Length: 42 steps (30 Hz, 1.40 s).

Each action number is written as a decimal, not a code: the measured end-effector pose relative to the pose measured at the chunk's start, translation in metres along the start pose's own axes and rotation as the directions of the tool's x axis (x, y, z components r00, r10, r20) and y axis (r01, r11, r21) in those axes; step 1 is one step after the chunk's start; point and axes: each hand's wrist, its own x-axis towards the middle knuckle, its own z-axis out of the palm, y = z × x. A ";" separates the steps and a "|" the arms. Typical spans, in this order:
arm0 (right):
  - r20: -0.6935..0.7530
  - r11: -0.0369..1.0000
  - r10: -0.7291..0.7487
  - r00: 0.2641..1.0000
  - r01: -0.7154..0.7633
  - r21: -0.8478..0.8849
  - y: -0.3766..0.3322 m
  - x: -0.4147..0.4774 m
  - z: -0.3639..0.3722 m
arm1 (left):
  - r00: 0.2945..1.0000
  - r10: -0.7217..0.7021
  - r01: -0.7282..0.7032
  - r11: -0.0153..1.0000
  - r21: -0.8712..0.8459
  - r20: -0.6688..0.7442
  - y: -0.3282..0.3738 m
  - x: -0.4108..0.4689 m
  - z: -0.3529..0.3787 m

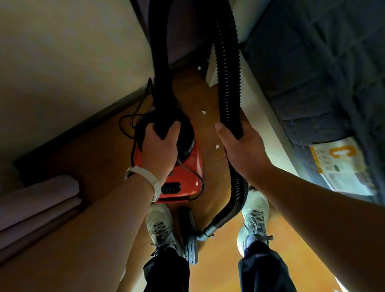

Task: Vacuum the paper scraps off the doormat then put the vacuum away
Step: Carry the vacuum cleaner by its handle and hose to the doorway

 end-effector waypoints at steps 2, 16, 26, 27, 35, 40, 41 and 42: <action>0.007 1.000 -0.003 1.000 0.003 -0.021 -0.013 -0.017 -0.005 | 1.000 -0.012 0.012 0.999 -0.031 0.002 0.012 -0.020 -0.015; -0.112 0.997 -0.074 0.991 0.073 -0.014 -0.148 -0.163 -0.075 | 0.995 0.100 -0.100 0.995 0.009 0.013 0.118 -0.182 -0.117; -0.178 0.976 -0.187 0.966 0.203 0.078 -0.269 -0.264 -0.172 | 0.966 0.260 -0.258 0.956 0.136 0.009 0.220 -0.298 -0.176; -0.191 0.971 -0.203 0.960 0.223 0.090 -0.279 -0.271 -0.183 | 0.960 0.278 -0.278 0.949 0.148 0.021 0.230 -0.307 -0.181; -0.343 0.907 -0.304 0.889 0.380 0.180 -0.334 -0.319 -0.257 | 0.907 0.413 -0.420 0.892 0.166 0.077 0.309 -0.367 -0.193; -0.387 0.873 -0.342 0.856 0.442 0.206 -0.360 -0.334 -0.299 | 0.881 0.468 -0.472 0.870 0.143 0.062 0.354 -0.390 -0.186; -0.397 0.865 -0.351 0.848 0.456 0.210 -0.362 -0.337 -0.310 | 0.871 0.486 -0.491 0.860 0.136 0.068 0.364 -0.396 -0.181; -0.405 0.855 -0.359 0.841 0.470 0.218 -0.365 -0.341 -0.321 | 0.863 0.501 -0.506 0.852 0.135 0.071 0.371 -0.400 -0.177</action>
